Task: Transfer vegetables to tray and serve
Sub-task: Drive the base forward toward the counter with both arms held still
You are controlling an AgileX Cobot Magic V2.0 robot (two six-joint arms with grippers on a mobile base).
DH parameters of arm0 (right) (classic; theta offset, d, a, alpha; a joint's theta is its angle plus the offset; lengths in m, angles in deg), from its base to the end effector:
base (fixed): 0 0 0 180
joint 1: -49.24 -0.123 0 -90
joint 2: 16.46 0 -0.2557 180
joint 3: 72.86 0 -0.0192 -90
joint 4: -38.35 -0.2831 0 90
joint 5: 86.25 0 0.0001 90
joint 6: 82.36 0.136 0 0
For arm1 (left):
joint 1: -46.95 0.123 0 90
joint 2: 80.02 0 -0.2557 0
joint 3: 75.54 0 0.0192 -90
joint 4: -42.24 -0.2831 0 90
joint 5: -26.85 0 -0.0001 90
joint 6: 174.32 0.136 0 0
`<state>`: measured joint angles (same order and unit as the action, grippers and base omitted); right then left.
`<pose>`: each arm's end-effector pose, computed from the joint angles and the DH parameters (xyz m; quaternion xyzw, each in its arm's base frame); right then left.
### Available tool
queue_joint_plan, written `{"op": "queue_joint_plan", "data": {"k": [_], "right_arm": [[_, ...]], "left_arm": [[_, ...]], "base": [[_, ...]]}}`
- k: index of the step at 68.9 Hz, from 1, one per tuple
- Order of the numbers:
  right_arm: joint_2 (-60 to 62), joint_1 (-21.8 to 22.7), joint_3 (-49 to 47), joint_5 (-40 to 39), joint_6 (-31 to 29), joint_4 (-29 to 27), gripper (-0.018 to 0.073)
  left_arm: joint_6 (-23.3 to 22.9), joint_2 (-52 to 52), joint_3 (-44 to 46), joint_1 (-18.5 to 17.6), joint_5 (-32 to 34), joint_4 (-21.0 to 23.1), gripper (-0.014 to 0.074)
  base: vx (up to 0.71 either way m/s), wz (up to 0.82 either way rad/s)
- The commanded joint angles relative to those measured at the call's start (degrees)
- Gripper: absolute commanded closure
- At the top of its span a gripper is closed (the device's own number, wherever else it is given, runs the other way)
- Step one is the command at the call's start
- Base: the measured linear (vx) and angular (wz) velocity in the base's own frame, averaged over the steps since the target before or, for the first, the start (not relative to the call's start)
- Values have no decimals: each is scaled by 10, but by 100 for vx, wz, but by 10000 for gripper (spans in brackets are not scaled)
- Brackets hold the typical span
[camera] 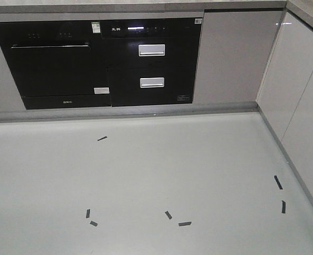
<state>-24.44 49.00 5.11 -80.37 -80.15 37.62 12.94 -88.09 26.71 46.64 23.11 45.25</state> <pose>0.1637 0.0009 0.1932 0.0164 0.7181 0.0197 0.6954 0.1638 -0.0014 0.1996 0.0293 0.7037 0.0232 0.7095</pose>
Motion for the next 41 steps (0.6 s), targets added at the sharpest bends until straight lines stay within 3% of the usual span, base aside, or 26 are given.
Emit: {"op": "queue_joint_plan", "data": {"k": [1,41], "right_arm": [[2,3,4,-43,-3,2,563],[2,3,4,-43,-3,2,563]], "left_arm": [[0,9,-6,1,37,1,603],[0,9,-6,1,37,1,603]], "base": [[0,0],[0,0]]}}
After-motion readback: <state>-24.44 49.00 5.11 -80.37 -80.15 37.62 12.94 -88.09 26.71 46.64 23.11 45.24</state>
